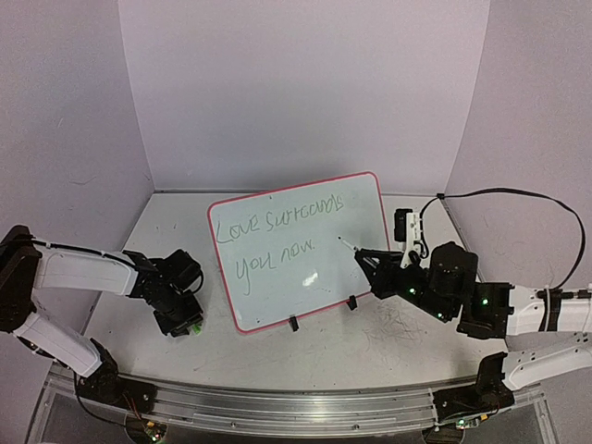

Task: Write a sentence on the whiteboard
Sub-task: Pick up the pen cap from the center of the board, then insert the whiteboard marker without the cap into the pen cap.

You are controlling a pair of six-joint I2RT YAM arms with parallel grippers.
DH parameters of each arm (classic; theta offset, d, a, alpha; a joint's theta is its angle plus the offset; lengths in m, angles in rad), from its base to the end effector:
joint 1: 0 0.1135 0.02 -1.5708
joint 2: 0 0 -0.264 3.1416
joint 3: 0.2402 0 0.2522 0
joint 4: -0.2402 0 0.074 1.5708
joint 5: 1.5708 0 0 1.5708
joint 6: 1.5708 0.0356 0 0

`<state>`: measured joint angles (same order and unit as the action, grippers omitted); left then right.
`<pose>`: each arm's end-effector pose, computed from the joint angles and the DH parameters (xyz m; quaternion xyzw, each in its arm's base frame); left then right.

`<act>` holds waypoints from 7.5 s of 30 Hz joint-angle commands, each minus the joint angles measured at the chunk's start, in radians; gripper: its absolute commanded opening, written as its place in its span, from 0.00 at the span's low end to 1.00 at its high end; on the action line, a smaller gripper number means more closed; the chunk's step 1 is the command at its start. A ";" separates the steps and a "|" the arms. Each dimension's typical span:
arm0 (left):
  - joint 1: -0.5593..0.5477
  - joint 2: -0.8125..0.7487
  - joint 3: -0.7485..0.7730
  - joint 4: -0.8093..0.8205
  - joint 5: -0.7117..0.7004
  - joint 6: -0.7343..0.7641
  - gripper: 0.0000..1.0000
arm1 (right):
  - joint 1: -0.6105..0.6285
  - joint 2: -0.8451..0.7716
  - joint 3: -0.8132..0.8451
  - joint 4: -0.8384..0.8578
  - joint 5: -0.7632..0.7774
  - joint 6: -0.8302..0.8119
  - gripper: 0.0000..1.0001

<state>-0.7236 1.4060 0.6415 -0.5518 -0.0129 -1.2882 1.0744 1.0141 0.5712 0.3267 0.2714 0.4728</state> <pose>0.1671 -0.1470 0.1416 -0.2771 0.9524 -0.1038 0.0733 0.1204 0.2022 0.2743 -0.1334 0.7335 0.3880 0.5419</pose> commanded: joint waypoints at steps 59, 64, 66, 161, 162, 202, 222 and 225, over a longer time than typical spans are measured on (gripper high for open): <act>-0.095 -0.276 0.494 0.105 0.258 1.352 0.00 | 0.005 0.127 0.404 -0.401 -0.278 -0.224 0.00; -0.115 -0.263 0.454 0.112 0.257 1.529 0.00 | 0.005 0.173 0.467 -0.486 -0.393 -0.331 0.00; -0.130 -0.272 0.427 0.123 0.248 1.580 0.00 | 0.005 0.222 0.519 -0.555 -0.414 -0.396 0.00; -0.395 -0.238 0.229 0.363 -0.157 1.736 0.00 | -0.201 0.684 0.981 -0.888 -0.972 -0.112 0.00; -0.396 -0.237 0.231 0.363 -0.158 1.737 0.00 | -0.201 0.689 0.987 -0.890 -0.973 -0.111 0.00; -0.507 -0.152 0.371 0.330 -0.343 1.732 0.00 | -0.090 0.767 1.004 -0.858 -0.948 0.062 0.00; -0.686 -0.072 0.340 0.496 -0.496 1.700 0.00 | -0.010 0.691 0.727 -0.378 -1.043 0.322 0.00; -0.687 -0.102 0.318 0.452 -0.473 1.610 0.07 | -0.031 0.612 0.619 -0.362 -0.947 0.177 0.00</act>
<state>-1.3707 1.3472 0.9273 -0.4177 -0.5925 0.4119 0.9824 1.7167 1.2888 -0.2346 -0.6875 0.8022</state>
